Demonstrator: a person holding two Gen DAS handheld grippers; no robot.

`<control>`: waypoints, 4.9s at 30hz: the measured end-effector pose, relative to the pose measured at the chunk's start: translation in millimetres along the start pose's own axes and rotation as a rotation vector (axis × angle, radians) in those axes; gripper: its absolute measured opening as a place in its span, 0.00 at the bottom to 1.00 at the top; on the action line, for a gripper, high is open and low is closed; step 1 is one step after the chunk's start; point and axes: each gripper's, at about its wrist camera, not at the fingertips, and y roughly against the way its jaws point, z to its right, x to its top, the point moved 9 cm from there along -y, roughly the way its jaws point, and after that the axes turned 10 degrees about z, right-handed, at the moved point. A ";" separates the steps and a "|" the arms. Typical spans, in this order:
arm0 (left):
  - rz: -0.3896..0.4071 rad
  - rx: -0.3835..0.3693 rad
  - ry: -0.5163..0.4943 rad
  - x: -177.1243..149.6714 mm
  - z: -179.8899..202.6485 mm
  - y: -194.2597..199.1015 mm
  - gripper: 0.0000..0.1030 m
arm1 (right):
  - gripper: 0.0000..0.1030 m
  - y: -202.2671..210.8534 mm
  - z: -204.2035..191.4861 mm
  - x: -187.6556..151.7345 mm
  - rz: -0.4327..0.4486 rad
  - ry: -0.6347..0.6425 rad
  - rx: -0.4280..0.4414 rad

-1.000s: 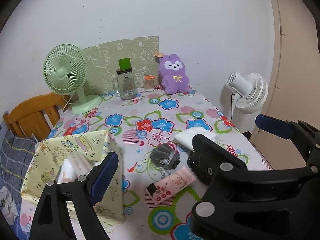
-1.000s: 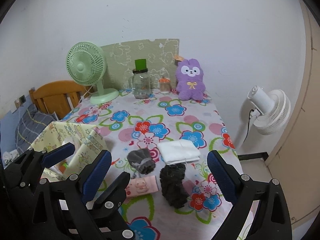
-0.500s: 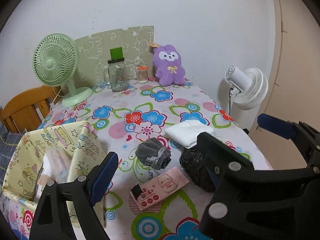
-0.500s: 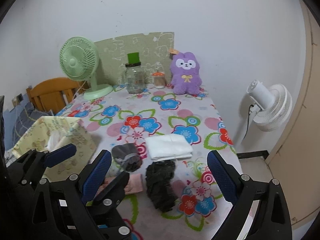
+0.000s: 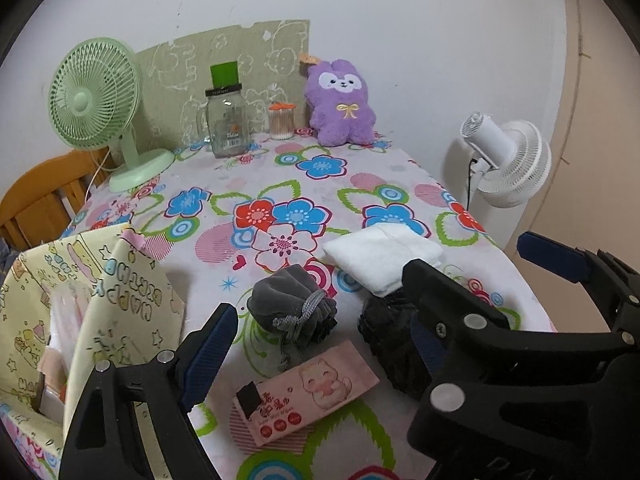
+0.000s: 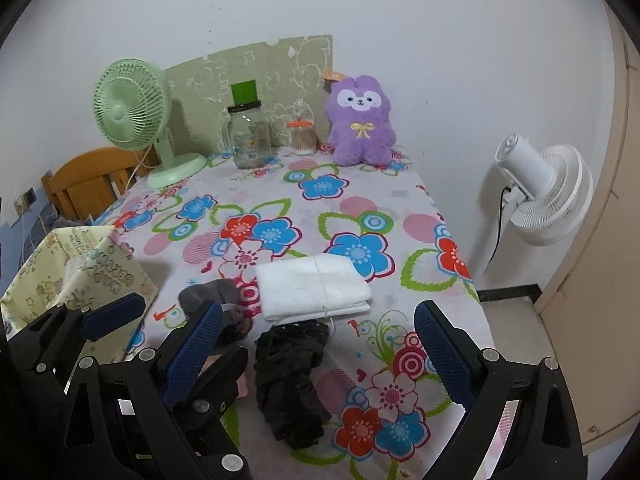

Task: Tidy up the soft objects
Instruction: 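Move both tools toward the white folded cloth and gray knit pouch, then grasp the white folded cloth with the right tool while the left tool grasps the gray knit pouch, then lift the white cloth and gray pouch and carry them toward the fabric box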

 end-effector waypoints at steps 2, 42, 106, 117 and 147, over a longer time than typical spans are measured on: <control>-0.007 0.003 0.010 0.2 -0.6 -5.6 0.87 | 0.95 -6.8 2.2 0.4 -0.009 -0.004 0.001; -0.162 0.035 0.062 -21.9 -20.1 -72.3 0.43 | 0.95 -100.4 -4.2 -25.8 -0.198 0.016 0.029; 0.056 0.007 -0.053 10.7 2.4 48.9 0.36 | 0.71 41.7 -19.7 14.2 0.022 0.028 -0.040; 0.092 -0.006 -0.085 14.4 2.4 75.9 0.36 | 0.71 71.5 -28.4 21.8 0.066 0.029 -0.072; 0.153 0.046 -0.131 24.8 -45.0 106.3 0.37 | 0.71 91.8 -85.4 43.8 0.123 0.105 -0.021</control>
